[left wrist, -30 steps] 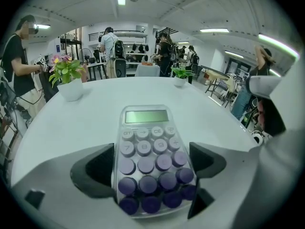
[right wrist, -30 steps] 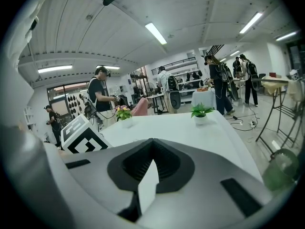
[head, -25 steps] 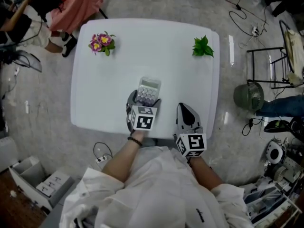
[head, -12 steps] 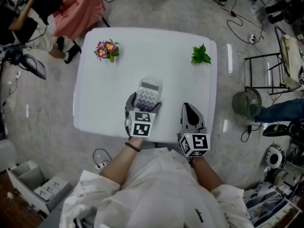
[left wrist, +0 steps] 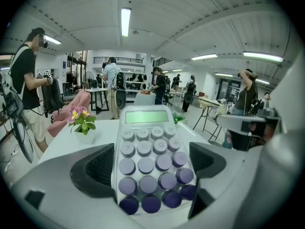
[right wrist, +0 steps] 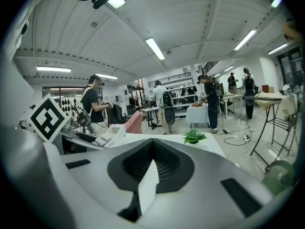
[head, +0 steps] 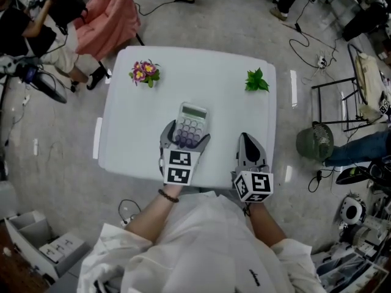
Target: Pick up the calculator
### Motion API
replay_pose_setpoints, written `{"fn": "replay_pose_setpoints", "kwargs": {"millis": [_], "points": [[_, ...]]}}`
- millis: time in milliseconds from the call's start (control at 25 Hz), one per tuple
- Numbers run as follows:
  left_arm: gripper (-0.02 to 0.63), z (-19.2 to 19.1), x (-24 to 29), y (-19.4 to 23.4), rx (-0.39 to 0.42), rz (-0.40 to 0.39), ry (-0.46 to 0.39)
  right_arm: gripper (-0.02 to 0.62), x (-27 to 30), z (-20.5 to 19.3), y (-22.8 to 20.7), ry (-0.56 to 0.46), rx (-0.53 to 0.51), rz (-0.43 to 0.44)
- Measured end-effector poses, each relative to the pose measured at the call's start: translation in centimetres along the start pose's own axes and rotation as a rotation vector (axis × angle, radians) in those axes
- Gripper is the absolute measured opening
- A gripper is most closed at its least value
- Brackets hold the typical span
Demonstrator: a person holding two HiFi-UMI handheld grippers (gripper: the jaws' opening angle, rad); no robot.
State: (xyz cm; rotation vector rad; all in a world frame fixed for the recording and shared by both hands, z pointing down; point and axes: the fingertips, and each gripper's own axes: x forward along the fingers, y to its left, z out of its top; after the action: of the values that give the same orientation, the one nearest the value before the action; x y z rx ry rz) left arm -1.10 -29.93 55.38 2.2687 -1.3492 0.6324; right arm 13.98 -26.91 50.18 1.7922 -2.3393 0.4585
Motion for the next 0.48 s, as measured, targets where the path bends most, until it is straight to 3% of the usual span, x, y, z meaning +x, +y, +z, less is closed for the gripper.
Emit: {"fn": "replay_pose_setpoints", "kwargs": {"millis": [480], "points": [[0.502,6.2,-4.7,0.4,0.037,0.007,-0.168,0.017,-1.5,5.6,-0.2,-0.121,-0.019,-0.021]]}}
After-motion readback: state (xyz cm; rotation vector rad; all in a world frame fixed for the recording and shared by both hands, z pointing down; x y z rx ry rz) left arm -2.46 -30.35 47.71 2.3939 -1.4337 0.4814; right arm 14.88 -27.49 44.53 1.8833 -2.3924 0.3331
